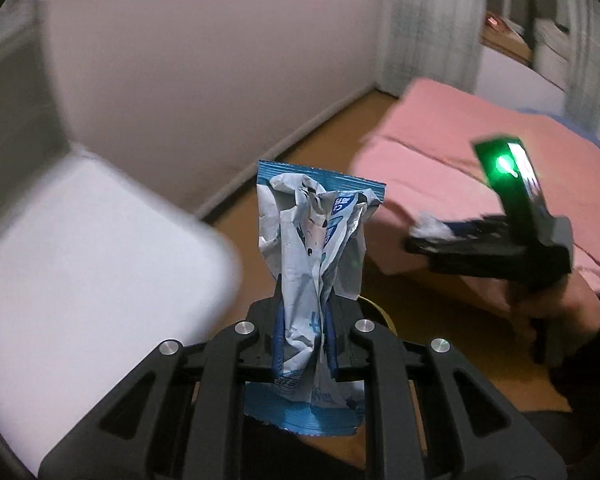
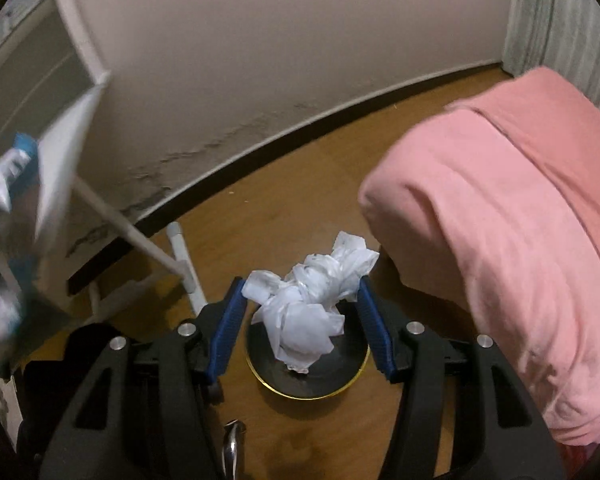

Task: Collect trash
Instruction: 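Carry both items over the bin and open both tools to drop them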

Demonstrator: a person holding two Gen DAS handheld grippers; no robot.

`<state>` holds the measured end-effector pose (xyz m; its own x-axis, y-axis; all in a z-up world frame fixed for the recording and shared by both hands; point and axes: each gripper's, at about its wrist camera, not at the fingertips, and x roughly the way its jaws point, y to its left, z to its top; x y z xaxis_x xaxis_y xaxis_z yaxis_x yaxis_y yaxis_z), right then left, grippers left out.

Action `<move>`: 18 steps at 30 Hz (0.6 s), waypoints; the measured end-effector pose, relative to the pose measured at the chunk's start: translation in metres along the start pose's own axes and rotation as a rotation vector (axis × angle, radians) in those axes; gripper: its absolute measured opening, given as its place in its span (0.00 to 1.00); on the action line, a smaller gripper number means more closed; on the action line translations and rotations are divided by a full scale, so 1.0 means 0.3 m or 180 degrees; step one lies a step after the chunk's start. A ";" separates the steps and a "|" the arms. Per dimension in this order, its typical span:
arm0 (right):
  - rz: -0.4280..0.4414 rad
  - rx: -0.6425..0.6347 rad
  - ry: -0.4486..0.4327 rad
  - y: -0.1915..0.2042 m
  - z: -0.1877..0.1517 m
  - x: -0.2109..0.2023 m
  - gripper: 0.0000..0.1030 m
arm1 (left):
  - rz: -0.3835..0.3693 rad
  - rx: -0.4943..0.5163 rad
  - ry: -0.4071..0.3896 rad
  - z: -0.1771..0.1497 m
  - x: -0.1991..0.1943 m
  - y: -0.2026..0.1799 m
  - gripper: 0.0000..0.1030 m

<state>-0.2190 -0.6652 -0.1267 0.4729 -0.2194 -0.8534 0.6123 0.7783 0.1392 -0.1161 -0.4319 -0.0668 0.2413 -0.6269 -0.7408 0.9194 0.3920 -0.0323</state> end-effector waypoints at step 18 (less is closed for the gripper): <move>0.0104 0.0180 0.0974 -0.107 -0.247 0.501 0.53 | -0.0313 -0.0264 0.1085 -0.150 0.715 -0.076 0.15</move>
<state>-0.2144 -0.6798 -0.2968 0.2855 -0.0010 -0.9584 0.6382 0.7462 0.1893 -0.0993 -0.5451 -0.2553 0.0226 -0.4092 -0.9121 0.9014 0.4029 -0.1584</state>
